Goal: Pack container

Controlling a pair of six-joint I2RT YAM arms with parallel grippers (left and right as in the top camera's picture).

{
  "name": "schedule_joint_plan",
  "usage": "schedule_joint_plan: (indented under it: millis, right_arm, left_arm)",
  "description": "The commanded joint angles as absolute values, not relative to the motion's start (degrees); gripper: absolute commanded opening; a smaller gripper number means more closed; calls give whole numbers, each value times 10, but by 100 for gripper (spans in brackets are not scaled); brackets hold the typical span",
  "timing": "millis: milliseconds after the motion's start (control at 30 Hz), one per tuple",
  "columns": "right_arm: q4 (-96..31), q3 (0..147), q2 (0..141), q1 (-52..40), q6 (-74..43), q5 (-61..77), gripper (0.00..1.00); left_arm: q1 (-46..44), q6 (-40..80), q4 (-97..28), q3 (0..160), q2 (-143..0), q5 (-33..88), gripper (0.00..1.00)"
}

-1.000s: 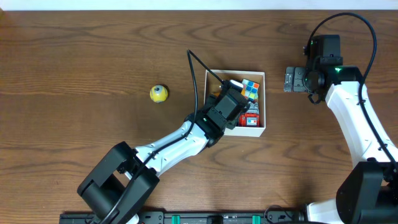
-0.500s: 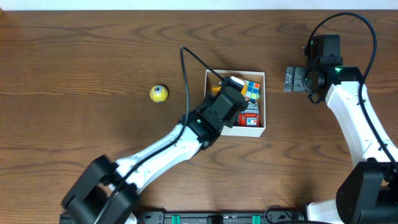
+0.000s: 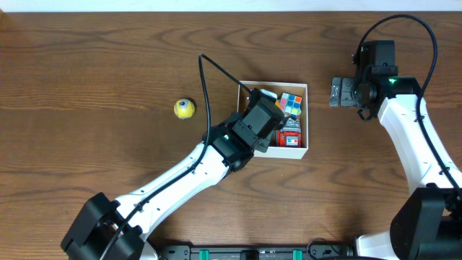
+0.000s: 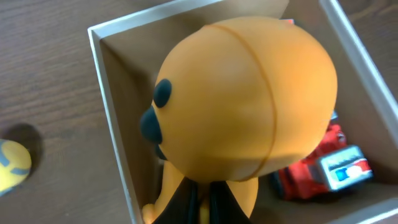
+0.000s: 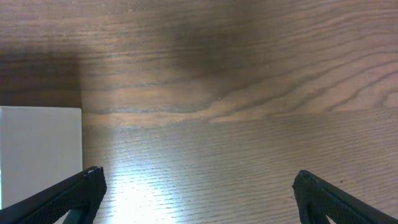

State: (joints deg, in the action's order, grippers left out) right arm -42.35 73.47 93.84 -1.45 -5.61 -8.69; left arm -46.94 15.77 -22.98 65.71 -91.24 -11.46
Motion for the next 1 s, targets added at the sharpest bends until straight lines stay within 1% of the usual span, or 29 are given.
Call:
schedule_joint_plan:
  millis: [0, 233, 467, 700, 967]
  right_arm:
    - [-423, 744, 931, -13, -53, -92, 99]
    - [-423, 744, 931, -13, -53, -92, 99]
    - [-423, 744, 931, -13, -53, -92, 99]
    - [-423, 744, 931, -13, -53, -92, 99]
    - [-423, 744, 931, -13, -53, -92, 99]
  left_arm:
    - [-467, 202, -251, 699, -909, -93, 6]
    - [-462, 234, -271, 710, -914, -89, 6]
    - [-426, 271, -280, 710, -951, -53, 6]
    - [-387, 275, -265, 710, -991, 7, 5]
    - [-383, 278, -257, 710, -1018, 7, 7]
